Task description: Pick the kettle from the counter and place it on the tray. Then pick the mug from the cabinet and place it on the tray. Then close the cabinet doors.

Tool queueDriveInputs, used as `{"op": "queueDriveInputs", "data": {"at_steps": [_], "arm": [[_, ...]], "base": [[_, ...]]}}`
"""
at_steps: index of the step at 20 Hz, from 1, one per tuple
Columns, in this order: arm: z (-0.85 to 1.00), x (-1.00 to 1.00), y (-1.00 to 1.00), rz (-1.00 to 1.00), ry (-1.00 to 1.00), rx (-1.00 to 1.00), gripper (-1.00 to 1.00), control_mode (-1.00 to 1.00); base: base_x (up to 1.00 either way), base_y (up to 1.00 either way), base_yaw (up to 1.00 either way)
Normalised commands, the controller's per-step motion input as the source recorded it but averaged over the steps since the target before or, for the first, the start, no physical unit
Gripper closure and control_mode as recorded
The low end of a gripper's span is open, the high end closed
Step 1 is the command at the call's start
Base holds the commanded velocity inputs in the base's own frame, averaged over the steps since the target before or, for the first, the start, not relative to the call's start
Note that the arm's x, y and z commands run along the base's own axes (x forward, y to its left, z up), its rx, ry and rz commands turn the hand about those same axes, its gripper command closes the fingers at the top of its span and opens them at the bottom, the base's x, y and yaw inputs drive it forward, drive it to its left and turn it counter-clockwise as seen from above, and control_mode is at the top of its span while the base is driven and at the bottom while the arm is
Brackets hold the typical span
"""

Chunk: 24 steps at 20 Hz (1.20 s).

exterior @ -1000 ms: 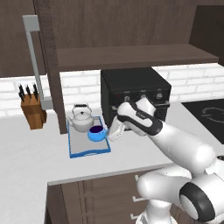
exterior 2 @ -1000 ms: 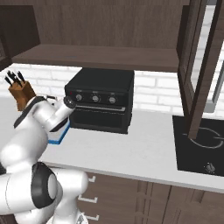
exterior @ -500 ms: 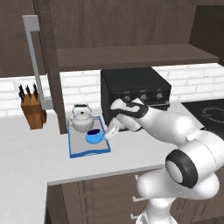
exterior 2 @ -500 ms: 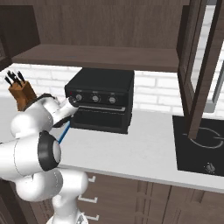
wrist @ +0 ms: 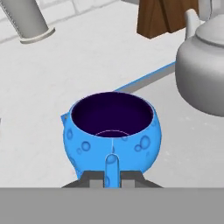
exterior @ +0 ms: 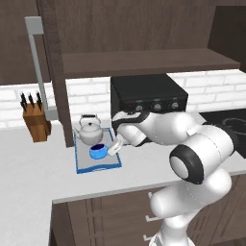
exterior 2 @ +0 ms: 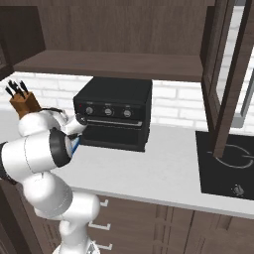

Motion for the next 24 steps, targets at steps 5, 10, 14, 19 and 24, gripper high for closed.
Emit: {"op": "queueDriveInputs", "data": {"at_steps": [5,10,14,19,24], "arm": [[-0.32,0.42,0.22,0.00,0.00,0.00,1.00,-1.00],[-0.24,0.38,0.11,0.00,0.01,0.00,1.00,-1.00],[-0.24,0.14,0.01,-0.01,0.05,0.00,1.00,-1.00],[-0.14,0.03,0.00,-0.02,0.06,0.00,-1.00,-1.00],[0.09,0.00,0.00,-0.01,0.01,0.00,-1.00,-1.00]], "base": [[0.00,0.00,0.00],[0.00,0.00,0.00],[0.00,0.00,0.00],[0.00,0.00,0.00],[0.00,0.00,0.00]]}}
